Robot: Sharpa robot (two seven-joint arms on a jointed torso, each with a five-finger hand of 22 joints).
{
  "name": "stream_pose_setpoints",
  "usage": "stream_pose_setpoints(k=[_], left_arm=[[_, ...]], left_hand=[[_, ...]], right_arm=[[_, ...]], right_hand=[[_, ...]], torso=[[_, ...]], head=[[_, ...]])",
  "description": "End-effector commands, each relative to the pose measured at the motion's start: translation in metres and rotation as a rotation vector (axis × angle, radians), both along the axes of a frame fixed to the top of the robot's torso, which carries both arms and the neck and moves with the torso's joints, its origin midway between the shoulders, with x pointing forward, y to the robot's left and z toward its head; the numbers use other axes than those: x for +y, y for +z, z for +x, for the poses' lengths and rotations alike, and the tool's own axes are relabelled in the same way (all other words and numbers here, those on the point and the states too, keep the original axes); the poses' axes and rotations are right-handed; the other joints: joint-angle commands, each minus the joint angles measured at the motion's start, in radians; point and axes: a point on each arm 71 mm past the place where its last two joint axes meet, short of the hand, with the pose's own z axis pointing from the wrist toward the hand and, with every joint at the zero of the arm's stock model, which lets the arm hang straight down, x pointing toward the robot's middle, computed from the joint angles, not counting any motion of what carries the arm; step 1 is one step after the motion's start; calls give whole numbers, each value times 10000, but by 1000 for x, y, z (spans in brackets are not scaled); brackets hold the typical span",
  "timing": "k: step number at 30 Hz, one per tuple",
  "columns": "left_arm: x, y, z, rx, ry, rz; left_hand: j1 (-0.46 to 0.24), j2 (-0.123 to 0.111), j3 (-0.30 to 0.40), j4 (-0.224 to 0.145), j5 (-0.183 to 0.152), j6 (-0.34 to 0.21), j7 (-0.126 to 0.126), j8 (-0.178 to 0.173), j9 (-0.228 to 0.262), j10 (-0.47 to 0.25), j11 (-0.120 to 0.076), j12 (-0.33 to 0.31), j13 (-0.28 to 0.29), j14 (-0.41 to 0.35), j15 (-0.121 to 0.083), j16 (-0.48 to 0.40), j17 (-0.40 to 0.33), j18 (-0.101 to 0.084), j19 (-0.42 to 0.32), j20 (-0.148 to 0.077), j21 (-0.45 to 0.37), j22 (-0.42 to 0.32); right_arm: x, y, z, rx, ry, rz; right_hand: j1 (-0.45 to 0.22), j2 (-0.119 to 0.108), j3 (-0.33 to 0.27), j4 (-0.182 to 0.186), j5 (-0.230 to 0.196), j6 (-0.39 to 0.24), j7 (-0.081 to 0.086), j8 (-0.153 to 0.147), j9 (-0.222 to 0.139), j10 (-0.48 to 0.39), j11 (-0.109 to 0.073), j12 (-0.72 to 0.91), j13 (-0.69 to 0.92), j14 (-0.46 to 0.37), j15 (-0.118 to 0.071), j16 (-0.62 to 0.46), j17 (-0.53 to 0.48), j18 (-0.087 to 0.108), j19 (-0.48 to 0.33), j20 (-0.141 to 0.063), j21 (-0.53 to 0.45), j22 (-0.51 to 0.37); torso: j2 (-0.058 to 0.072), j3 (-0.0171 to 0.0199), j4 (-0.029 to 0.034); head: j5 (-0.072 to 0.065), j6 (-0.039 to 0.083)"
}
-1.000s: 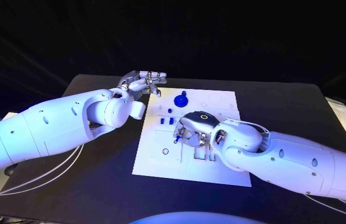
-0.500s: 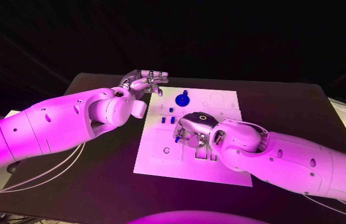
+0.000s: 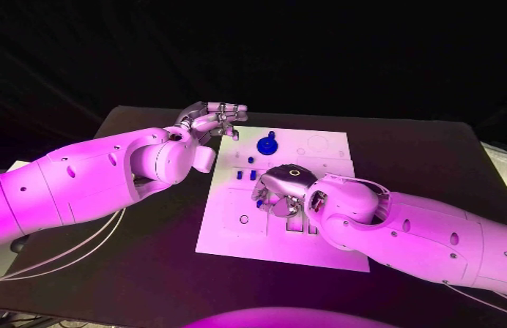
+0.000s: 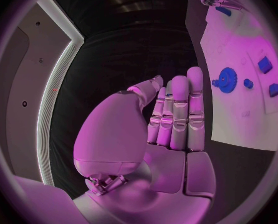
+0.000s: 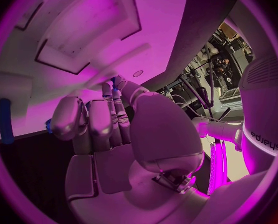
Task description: Assemble the parts on the task board
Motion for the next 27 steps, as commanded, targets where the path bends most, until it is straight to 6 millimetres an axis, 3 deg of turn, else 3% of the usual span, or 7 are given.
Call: stream_pose_setpoints(k=[1,7,11,20,27], left_arm=[[-3,1,-1,-21,-223,-87],[-2,1,-1,-4,-225,-79],[-1,0,0,-3,-185,-63],[1,0,0,7,-143,-43],[0,0,0,10,-172,-52]], left_hand=[[-155,14,-110,58,9,-85,4,-59,-7,-104,11,47,10,-37,33,-68,-25,111,35,50,-67,-32],[-225,27,-196,118,9,-103,8,-56,-5,-143,19,80,11,-55,46,-71,-51,110,33,65,-116,-71],[-309,42,-285,191,7,-118,11,-53,-3,-175,25,111,13,-66,57,-70,-73,110,34,78,-159,-105],[-320,45,-311,204,8,-126,11,-53,-3,-187,25,122,14,-70,59,-70,-80,111,35,81,-174,-118],[-298,51,-324,196,11,-129,5,-50,-2,-199,20,133,15,-79,57,-72,-89,114,35,82,-190,-131]], right_arm=[[-3,-5,1,-31,-254,-370],[-10,4,1,-618,-547,586],[-18,10,-2,-927,-673,1285],[-58,33,-1,-661,-1257,1854],[-94,52,10,-818,-1840,776]], right_hand=[[-71,-108,-104,16,30,-292,41,-21,-5,-389,89,-4,-9,182,95,-89,-75,80,-141,10,-153,-222],[-145,-273,-450,29,188,-289,112,75,57,-497,112,292,53,156,120,-180,-202,111,-171,73,-268,-378],[-97,-247,-532,24,392,-133,102,112,81,-309,79,526,57,133,85,-304,-358,103,-108,77,-245,-343],[-104,-240,-579,52,522,-78,76,97,81,-176,43,668,40,112,57,-419,-499,87,-41,75,-199,-273],[-186,-461,-1130,114,566,-328,-159,-1,33,-736,46,577,1,151,67,-384,-491,143,-175,62,-451,-614]], torso=[[-5,0,6],[-6,1,15],[-15,0,-2],[-10,-3,-12],[-11,2,-31]], head=[[-18,4],[-56,63],[-71,90],[-143,160],[-236,242]])
